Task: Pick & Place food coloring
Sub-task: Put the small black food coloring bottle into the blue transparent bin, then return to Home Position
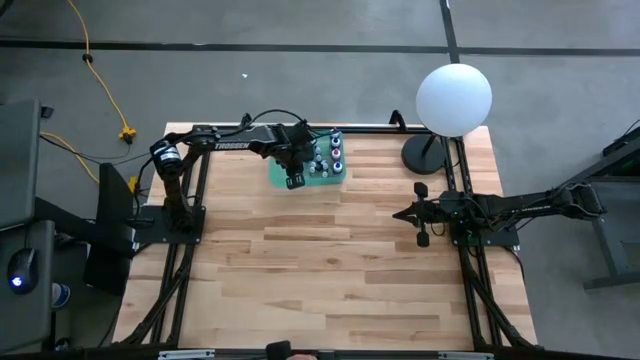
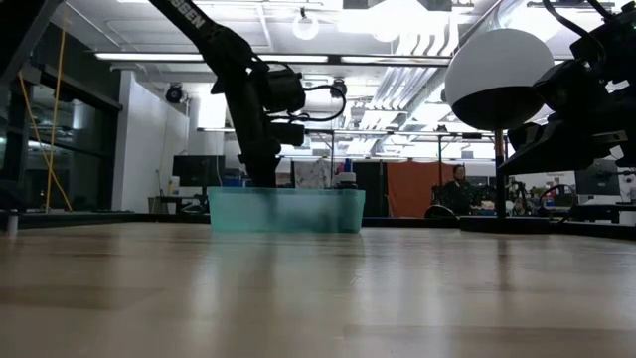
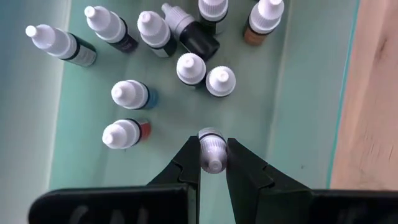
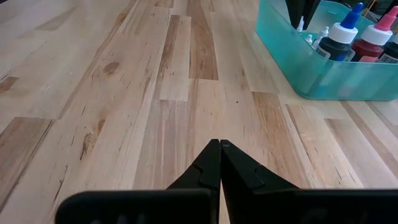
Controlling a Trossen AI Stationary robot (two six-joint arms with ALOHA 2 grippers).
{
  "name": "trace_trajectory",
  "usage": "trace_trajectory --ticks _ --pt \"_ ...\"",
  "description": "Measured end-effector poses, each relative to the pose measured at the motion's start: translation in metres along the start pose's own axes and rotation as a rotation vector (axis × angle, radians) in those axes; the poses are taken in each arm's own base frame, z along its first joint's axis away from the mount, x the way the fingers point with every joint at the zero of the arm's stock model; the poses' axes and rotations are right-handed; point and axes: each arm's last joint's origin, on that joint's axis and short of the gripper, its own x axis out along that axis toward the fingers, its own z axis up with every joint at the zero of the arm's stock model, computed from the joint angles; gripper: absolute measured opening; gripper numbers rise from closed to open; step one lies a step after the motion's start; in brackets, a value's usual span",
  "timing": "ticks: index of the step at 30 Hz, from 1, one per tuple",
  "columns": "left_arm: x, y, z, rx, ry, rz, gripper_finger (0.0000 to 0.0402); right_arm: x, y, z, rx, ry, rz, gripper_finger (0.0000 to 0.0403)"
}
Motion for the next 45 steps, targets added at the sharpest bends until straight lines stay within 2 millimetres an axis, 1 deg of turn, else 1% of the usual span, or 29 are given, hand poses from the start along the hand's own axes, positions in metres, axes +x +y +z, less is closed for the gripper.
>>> trace_trajectory --ticks 6,12,21,24,32,35,39,45 --pt "0.001 0.000 0.000 0.000 -0.004 0.002 0.0037 0.000 0.000 0.000 0.000 0.000 0.000 0.0000" --pt "0.011 0.000 -0.001 0.000 0.017 -0.004 0.0037 0.000 0.000 0.000 0.000 0.000 0.000 0.0000" --pt "0.012 -0.002 -0.001 0.003 0.025 -0.003 0.0039 0.000 0.000 0.000 0.000 0.000 0.000 0.0000" --pt "0.012 -0.005 0.000 0.009 0.023 -0.009 0.0052 0.000 0.000 0.000 0.000 0.000 0.000 0.0000" --pt "0.012 -0.005 0.000 0.012 0.019 -0.008 0.0114 0.000 0.000 0.000 0.000 0.000 0.000 0.0000" --pt "0.012 -0.005 0.000 0.012 0.019 -0.008 0.0132 0.000 0.000 0.000 0.000 0.001 0.000 0.0000" --pt "0.012 -0.005 0.000 0.012 0.017 -0.008 0.0143 0.000 0.000 0.000 0.000 0.000 0.000 0.0000" --pt "-0.008 -0.004 0.003 0.017 -0.028 0.011 0.0146 0.000 0.000 0.000 0.000 0.000 0.000 0.0000"
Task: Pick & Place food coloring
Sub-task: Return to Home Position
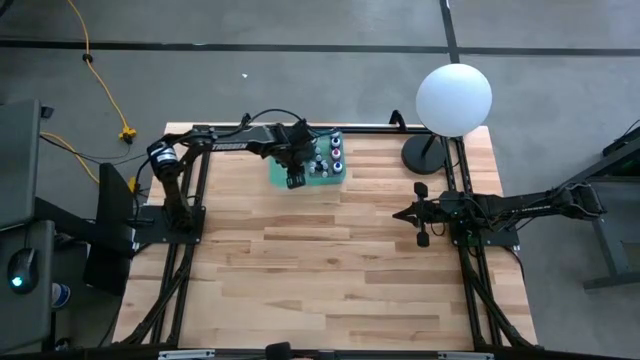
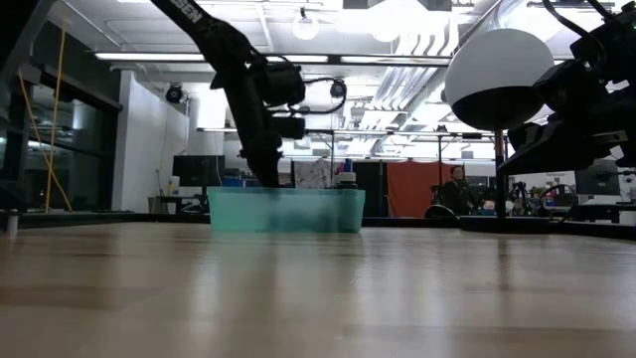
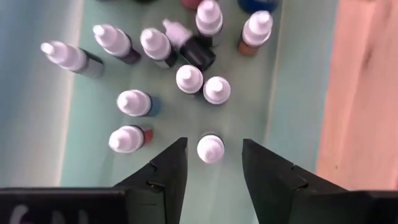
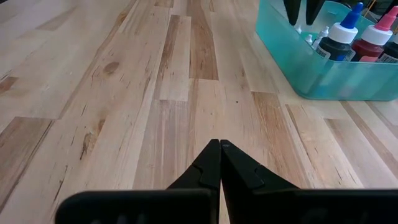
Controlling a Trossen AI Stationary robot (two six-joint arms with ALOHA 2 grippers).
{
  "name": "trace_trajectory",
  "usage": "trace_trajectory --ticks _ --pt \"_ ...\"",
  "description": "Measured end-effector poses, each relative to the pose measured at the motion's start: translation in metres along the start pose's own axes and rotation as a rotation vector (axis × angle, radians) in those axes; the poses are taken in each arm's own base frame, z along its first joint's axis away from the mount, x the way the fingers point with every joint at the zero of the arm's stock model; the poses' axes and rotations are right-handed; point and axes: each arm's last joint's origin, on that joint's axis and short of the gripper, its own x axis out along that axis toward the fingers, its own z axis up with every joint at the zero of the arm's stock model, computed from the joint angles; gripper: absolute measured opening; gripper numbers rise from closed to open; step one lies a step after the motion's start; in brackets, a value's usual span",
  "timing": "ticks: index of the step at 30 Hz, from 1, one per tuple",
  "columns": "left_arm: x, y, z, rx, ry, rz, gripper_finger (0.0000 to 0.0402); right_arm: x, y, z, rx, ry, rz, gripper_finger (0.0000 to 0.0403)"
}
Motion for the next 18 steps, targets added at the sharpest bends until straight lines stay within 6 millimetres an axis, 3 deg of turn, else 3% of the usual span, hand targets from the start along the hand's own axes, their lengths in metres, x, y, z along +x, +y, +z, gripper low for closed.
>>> trace_trajectory --ticks 5,12,18 --pt "-0.030 0.002 0.009 -0.003 -0.048 0.015 0.0146 0.000 0.000 0.000 0.000 0.000 0.000 0.0000" --pt "-0.099 0.001 0.037 0.012 -0.172 0.032 0.0145 0.000 0.000 0.000 0.000 0.000 0.000 0.0000" --pt "-0.151 -0.032 0.047 0.057 -0.294 -0.068 0.0140 0.000 0.000 0.000 0.000 0.000 -0.001 0.0000"
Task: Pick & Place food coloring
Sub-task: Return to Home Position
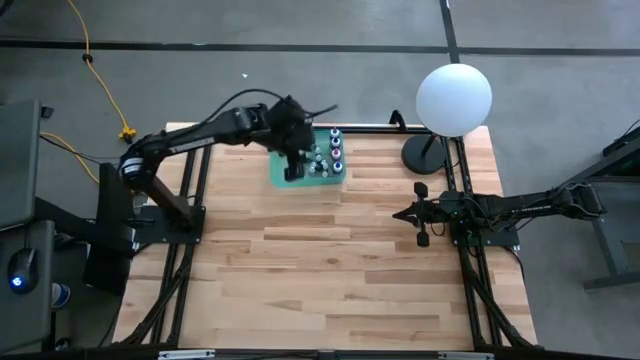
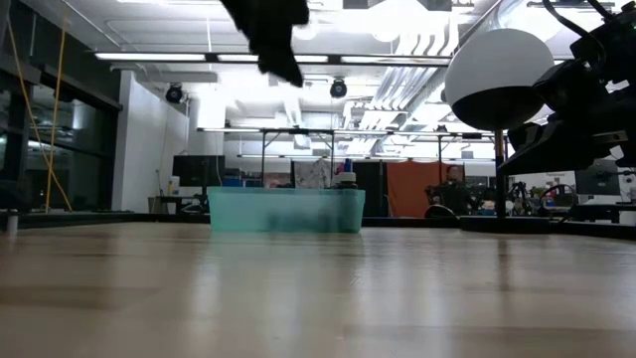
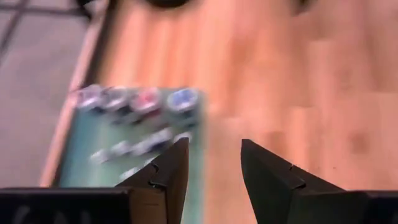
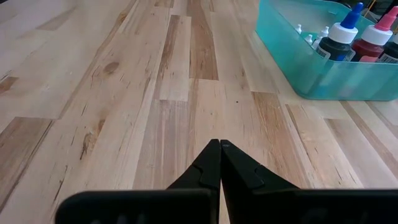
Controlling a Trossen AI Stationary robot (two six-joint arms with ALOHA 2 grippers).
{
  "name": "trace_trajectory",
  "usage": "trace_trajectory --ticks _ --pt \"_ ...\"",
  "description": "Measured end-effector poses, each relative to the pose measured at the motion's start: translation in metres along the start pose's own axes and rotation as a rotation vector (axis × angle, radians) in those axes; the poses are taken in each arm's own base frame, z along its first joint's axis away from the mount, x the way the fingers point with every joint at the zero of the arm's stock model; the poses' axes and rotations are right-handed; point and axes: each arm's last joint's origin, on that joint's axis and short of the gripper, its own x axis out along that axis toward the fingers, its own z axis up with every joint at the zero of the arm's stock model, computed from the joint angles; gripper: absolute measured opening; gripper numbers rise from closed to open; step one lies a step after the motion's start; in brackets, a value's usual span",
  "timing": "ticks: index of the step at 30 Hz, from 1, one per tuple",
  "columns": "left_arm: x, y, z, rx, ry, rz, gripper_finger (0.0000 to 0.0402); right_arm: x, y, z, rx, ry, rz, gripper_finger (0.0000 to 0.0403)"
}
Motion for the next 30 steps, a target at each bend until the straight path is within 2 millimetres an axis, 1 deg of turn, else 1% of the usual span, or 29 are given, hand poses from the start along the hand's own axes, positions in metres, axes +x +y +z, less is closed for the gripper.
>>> trace_trajectory --ticks 3,6,9,11,13,16,18,19,22,25,30 --pt "-0.005 -0.030 0.003 0.024 -0.031 -0.127 0.0134 0.000 0.000 0.000 0.000 0.000 0.000 0.0000" --pt "0.001 -0.061 -0.002 0.083 -0.008 -0.252 0.0128 0.000 0.000 0.000 0.000 0.000 0.000 0.0000" --pt "0.014 -0.084 -0.014 0.109 0.042 -0.339 0.0122 0.000 0.000 0.000 0.000 0.000 0.000 0.0000" --pt "0.020 -0.094 -0.026 0.126 0.042 -0.349 0.0113 0.000 0.000 0.000 0.000 0.000 0.000 0.0000" --pt "0.022 -0.104 -0.036 0.130 0.005 -0.355 0.0094 0.000 0.000 0.000 0.000 0.000 0.001 0.0000" --pt "0.020 -0.114 -0.056 0.094 -0.031 -0.384 0.0046 0.000 0.000 0.000 0.000 0.002 0.000 0.0000" --pt "0.015 -0.118 -0.064 0.073 -0.067 -0.393 0.0014 0.000 0.000 0.000 0.000 0.004 0.000 0.0000" --pt "0.011 -0.119 -0.070 0.055 -0.060 -0.389 0.0008 0.000 0.000 0.000 0.000 0.003 0.000 0.0000" --pt "0.002 -0.122 -0.081 0.037 -0.085 -0.372 0.0012 0.000 0.000 0.000 0.000 0.002 0.000 0.0000" --pt "-0.009 -0.119 -0.091 0.037 -0.105 -0.332 0.0002 0.000 0.000 0.000 0.000 0.002 0.001 0.0000" --pt "-0.025 -0.114 -0.114 0.024 -0.182 -0.275 0.0001 0.000 0.000 0.000 0.000 0.003 0.000 0.0000"
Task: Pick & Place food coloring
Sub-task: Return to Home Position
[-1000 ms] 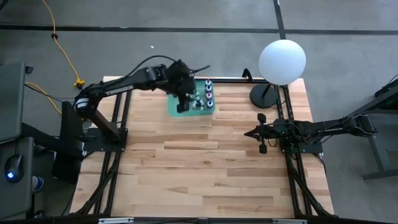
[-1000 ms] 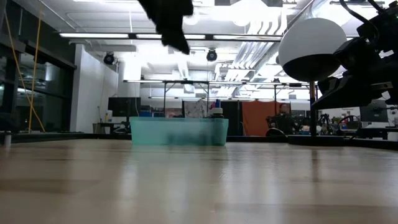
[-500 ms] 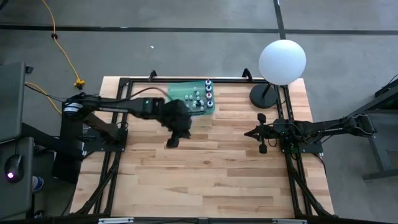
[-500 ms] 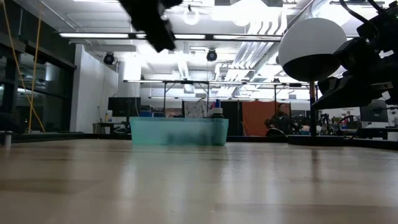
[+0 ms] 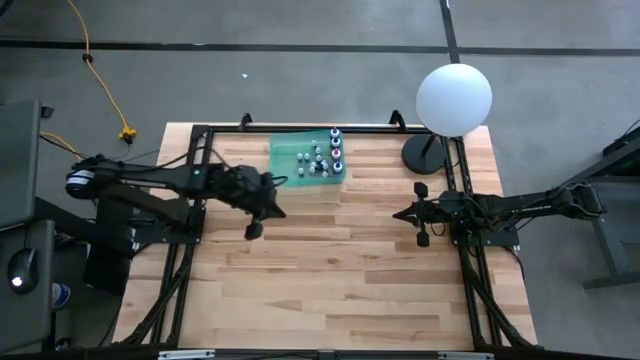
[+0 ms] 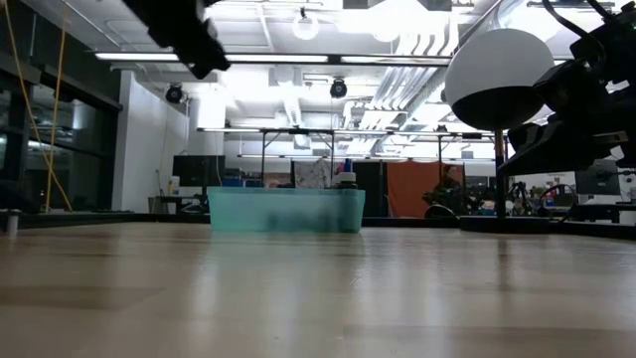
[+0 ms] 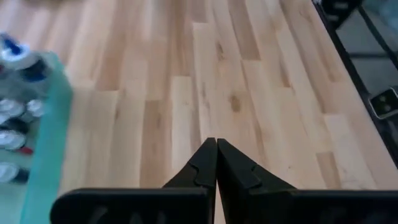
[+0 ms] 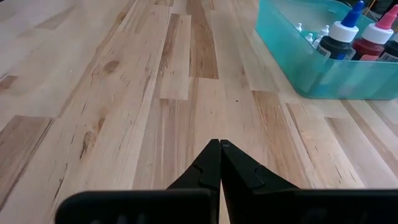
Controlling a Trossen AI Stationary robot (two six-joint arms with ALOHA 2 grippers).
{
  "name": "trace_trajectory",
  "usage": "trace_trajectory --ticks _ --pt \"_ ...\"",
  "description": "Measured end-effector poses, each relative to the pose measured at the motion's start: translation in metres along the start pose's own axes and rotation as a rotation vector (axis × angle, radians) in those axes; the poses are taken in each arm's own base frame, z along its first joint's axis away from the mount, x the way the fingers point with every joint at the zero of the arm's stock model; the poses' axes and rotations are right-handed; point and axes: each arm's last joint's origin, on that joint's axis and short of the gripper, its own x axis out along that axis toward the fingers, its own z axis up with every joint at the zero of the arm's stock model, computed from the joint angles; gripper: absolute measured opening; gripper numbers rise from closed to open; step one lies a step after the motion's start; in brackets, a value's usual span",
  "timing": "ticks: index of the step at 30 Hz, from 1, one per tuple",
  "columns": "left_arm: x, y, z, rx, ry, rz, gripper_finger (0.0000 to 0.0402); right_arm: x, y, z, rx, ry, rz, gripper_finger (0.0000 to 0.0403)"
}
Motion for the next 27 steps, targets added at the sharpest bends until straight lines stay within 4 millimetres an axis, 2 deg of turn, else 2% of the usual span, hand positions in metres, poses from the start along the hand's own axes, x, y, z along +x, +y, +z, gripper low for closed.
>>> trace_trajectory --ticks 4,11,17,21,27 --pt "-0.011 0.000 -0.023 -0.006 -0.146 0.030 0.0001 0.000 0.000 0.000 0.000 -0.003 0.000 0.0000" --pt "-0.017 -0.001 -0.080 -0.031 -0.234 -0.018 0.0001 0.000 0.000 0.000 0.000 0.001 0.000 0.0000" --pt "-0.031 -0.002 -0.122 -0.072 -0.356 -0.032 0.0001 0.000 0.000 0.000 0.000 -0.002 0.000 0.0000" --pt "-0.044 -0.004 -0.136 -0.042 -0.477 -0.041 0.0001 0.000 0.000 0.000 0.000 -0.002 0.000 0.0000" --pt "-0.062 -0.006 -0.141 0.039 -0.611 -0.020 0.0001 0.000 0.000 0.000 0.000 -0.002 0.000 0.0000"
